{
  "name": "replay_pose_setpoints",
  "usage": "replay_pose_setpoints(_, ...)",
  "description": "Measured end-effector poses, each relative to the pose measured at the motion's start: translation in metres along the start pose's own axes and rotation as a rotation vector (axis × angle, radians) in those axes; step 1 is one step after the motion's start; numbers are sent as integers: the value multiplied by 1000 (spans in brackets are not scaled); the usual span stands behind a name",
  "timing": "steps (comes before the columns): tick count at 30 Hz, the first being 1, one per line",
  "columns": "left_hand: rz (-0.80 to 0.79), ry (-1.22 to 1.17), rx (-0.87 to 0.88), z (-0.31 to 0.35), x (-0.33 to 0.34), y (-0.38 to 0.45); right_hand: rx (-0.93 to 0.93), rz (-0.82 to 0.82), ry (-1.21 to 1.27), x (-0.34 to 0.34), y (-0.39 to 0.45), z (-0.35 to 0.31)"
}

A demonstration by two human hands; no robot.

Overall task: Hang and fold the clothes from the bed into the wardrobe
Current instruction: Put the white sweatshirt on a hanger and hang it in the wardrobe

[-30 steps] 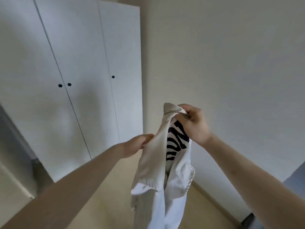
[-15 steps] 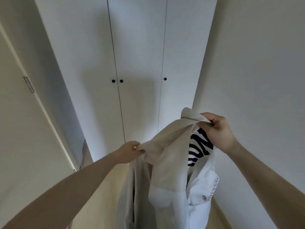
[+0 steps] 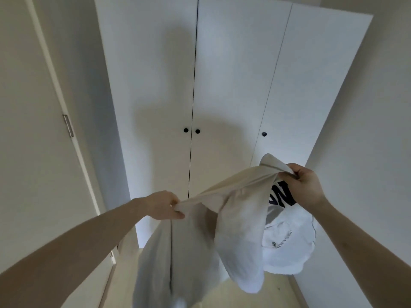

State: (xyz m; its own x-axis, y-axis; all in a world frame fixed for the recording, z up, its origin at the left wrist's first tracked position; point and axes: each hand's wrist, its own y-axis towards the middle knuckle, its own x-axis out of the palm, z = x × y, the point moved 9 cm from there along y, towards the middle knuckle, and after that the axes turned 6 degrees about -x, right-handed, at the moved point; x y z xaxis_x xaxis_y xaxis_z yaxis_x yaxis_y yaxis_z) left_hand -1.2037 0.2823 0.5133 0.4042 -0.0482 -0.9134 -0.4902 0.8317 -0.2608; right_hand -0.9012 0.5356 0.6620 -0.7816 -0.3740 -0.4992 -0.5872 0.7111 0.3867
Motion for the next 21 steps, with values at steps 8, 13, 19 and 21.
replay_pose_setpoints(8, 265, -519, 78, -22, -109, 52, 222, -188, -310, 111, 78, 92)
replay_pose_setpoints(13, 318, -632, 45, -32, -178, 91, 254, -394, -251, 198, 148, 100)
replay_pose_setpoints(19, 375, -661, -92, -71, -223, 138, 147, -503, -83, 292, 263, 71)
replay_pose_setpoints(21, 366, -647, -114, -81, -229, 149, 51, -512, -119, 317, 302, 55)
